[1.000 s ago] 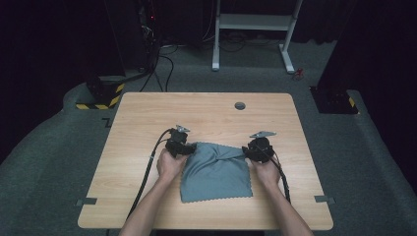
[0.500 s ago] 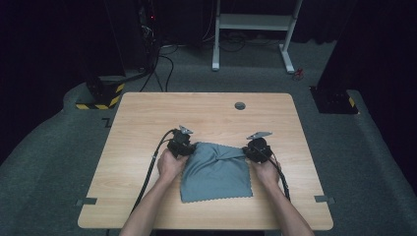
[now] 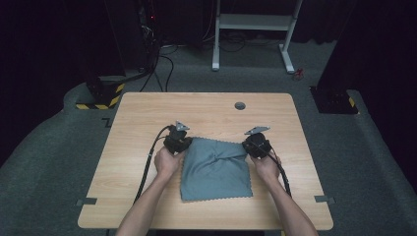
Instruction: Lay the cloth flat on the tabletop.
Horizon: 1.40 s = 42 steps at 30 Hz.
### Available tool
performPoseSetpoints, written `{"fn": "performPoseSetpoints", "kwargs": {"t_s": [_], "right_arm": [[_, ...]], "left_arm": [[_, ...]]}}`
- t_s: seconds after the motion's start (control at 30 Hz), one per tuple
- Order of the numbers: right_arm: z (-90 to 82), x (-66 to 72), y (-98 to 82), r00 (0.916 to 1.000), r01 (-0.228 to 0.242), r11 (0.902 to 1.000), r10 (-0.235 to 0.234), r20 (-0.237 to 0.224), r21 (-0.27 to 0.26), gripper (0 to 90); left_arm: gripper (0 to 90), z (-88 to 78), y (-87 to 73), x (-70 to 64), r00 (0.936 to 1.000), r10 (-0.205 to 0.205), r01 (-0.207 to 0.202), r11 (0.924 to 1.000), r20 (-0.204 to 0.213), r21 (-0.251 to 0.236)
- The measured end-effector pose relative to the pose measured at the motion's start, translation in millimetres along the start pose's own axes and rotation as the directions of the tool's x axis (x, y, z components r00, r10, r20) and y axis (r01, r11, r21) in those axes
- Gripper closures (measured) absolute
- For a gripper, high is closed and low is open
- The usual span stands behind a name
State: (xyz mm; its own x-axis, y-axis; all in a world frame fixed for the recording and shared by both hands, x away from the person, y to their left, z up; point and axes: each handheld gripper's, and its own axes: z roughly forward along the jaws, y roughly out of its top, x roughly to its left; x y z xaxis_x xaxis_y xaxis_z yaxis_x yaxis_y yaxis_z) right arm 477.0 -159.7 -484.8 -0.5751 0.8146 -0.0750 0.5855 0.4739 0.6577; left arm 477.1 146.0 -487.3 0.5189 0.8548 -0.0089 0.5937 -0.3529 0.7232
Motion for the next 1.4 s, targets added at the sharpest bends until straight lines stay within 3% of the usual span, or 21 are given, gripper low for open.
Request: {"fn": "performPoseSetpoints", "kwargs": {"t_s": [0.13,0.37,0.7,0.93,1.13,1.2,1.3,1.4], "right_arm": [[-0.4,0.0,10.1,0.9998,0.011,0.9999,-0.011,0.016,-0.006,90.0],[9.9,-0.7,22.6,0.9988,0.009,0.9998,-0.008,0.049,-0.018,90.0],[29.6,-4.9,20.2,0.9976,-0.017,0.9999,0.017,0.067,0.001,89.9],[40.3,-8.1,19.7,0.9961,-0.057,0.9984,0.056,0.068,0.001,89.9],[47.3,-7.3,17.7,0.9968,-0.055,0.9984,0.054,0.059,0.015,89.3],[49.3,-7.5,16.9,0.9963,-0.066,0.9976,0.065,0.057,0.022,86.5],[47.1,-12.3,15.7,0.9935,-0.108,0.994,0.107,0.036,0.016,70.5],[34.9,-11.4,15.3,0.9908,-0.135,0.9907,0.135,0.005,-0.016,65.4]], "left_arm": [[88.0,0.9,-0.8,4.4,0.9995,-0.029,0.029,0.9995,-0.012,-0.01],[87.9,11.9,-4.7,5.7,0.9984,-0.027,0.029,0.9992,-0.049,0.028],[87.9,21.4,-6.6,3.7,0.9964,-0.018,0.021,0.9987,-0.083,0.046],[87.9,28.2,-8.2,3.0,0.9943,-0.032,0.038,0.9979,-0.102,0.052],[86.8,27.2,-10.0,2.0,0.9916,-0.008,0.016,0.9982,-0.129,0.058],[83.9,27.4,-9.8,4.5,0.9905,-0.023,0.031,0.9981,-0.136,0.054],[73.3,24.7,-9.5,9.7,0.9881,-0.061,0.067,0.9969,-0.141,0.04],[65.2,13.3,-9.9,9.5,0.9908,-0.088,0.087,0.9962,-0.103,-0.014]]}}
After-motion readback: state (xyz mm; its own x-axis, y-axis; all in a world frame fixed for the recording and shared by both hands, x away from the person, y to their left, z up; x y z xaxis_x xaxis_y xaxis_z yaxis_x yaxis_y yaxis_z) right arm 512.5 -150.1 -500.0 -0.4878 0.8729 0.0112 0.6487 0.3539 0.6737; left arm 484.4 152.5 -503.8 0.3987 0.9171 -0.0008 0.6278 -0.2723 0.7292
